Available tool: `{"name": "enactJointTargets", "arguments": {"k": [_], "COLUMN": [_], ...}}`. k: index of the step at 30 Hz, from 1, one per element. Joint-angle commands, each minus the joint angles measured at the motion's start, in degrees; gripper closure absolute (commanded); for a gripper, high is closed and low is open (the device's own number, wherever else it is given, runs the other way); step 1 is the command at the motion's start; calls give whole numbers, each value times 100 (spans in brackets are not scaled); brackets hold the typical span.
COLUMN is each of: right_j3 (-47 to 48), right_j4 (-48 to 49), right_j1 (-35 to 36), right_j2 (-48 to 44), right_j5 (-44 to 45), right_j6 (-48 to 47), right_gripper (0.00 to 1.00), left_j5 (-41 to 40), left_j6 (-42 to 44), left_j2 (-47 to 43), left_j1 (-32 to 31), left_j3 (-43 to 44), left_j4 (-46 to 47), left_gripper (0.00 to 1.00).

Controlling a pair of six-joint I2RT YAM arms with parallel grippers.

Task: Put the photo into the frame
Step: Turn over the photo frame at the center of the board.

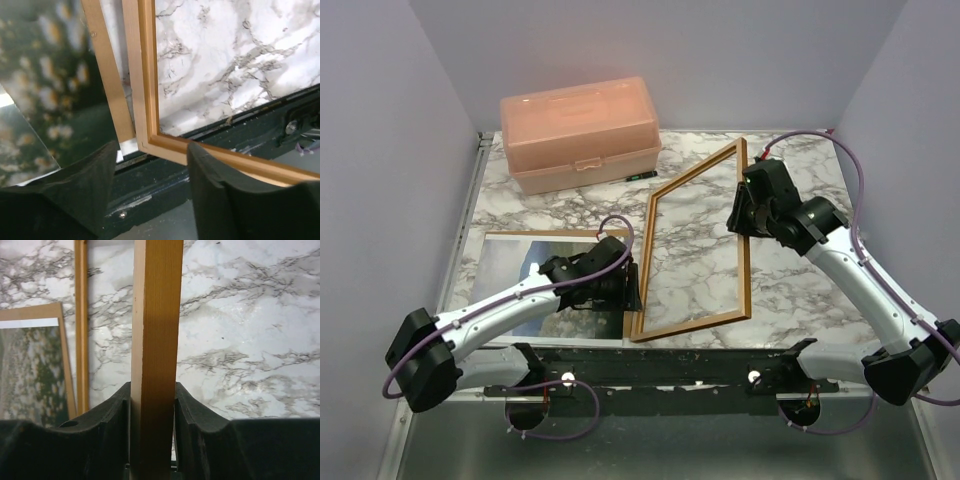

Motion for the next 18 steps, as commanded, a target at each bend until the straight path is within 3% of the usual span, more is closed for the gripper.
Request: {"name": "enactJointTargets", "arguments": {"k": [1, 8, 18], "right_j3": [-175, -524, -636], "right_j4": [-6, 198, 281], "right_j1": [-5, -11, -6], "right_j2": [-79, -1, 152], "right_j5": [653, 941, 1217], "right_j6": [-237, -313, -420], "right_gripper": [60, 58, 57], "left_j5": [74, 15, -64], "left_j6": [218, 370, 420], "left_j2": [690, 1560, 2086], "left_j1": [76, 124, 138], "left_j3": [-15, 49, 179], "left_j4": [690, 911, 821], "left_gripper": [46, 49, 53]}}
